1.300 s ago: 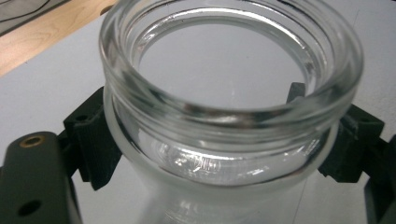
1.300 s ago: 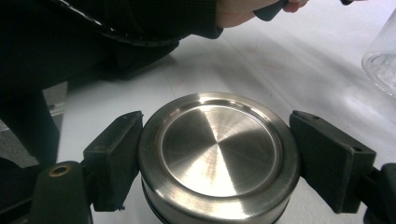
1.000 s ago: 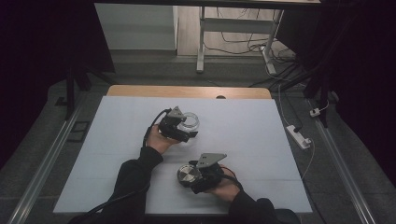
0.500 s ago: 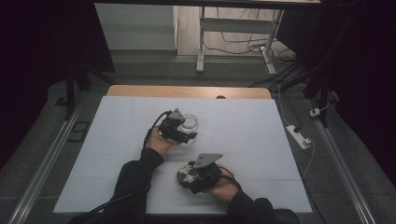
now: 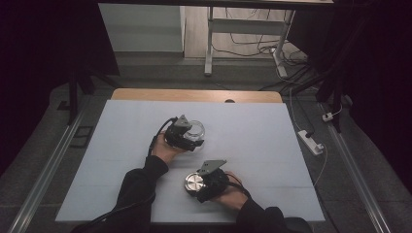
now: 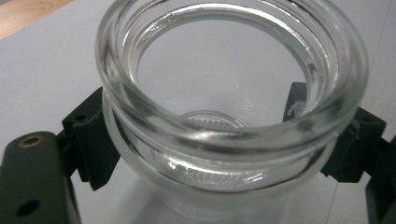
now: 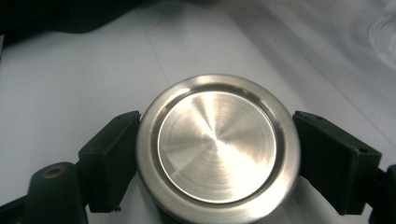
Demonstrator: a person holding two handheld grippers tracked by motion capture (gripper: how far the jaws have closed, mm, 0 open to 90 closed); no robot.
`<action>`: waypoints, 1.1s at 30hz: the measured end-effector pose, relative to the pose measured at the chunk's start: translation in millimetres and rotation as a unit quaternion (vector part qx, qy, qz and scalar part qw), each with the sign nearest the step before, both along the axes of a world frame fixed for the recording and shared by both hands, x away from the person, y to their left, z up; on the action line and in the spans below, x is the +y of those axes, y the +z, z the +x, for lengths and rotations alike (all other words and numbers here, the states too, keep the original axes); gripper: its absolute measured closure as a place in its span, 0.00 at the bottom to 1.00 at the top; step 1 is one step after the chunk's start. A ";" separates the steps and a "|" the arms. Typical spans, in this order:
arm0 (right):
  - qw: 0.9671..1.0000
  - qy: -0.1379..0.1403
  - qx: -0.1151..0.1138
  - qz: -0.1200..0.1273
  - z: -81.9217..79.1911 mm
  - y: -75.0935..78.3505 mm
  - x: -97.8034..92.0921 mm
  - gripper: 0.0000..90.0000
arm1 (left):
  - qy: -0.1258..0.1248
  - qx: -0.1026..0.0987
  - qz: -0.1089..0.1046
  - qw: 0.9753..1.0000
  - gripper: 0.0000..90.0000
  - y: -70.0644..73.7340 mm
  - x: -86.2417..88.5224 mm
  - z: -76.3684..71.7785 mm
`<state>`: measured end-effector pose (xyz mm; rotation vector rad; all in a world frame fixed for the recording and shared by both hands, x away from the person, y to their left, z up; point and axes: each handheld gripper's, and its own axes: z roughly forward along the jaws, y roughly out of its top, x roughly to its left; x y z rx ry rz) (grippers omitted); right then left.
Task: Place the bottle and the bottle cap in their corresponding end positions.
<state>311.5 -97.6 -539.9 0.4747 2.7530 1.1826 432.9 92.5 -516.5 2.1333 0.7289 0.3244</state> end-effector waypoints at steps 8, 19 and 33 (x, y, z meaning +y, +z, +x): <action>1.000 -0.011 -0.001 0.008 -1.3 4.5 0.5 0.15 | 0.010 0.007 0.035 0.999 0.08 -1.8 -5.8 0.3; 0.999 -0.022 0.002 0.041 -2.3 21.1 -5.3 0.09 | -0.001 0.039 0.010 0.999 0.01 9.0 7.6 -5.0; 0.997 -0.033 0.003 0.068 0.1 34.5 -18.1 0.04 | -0.012 0.074 -0.071 0.995 0.00 13.2 43.4 -30.7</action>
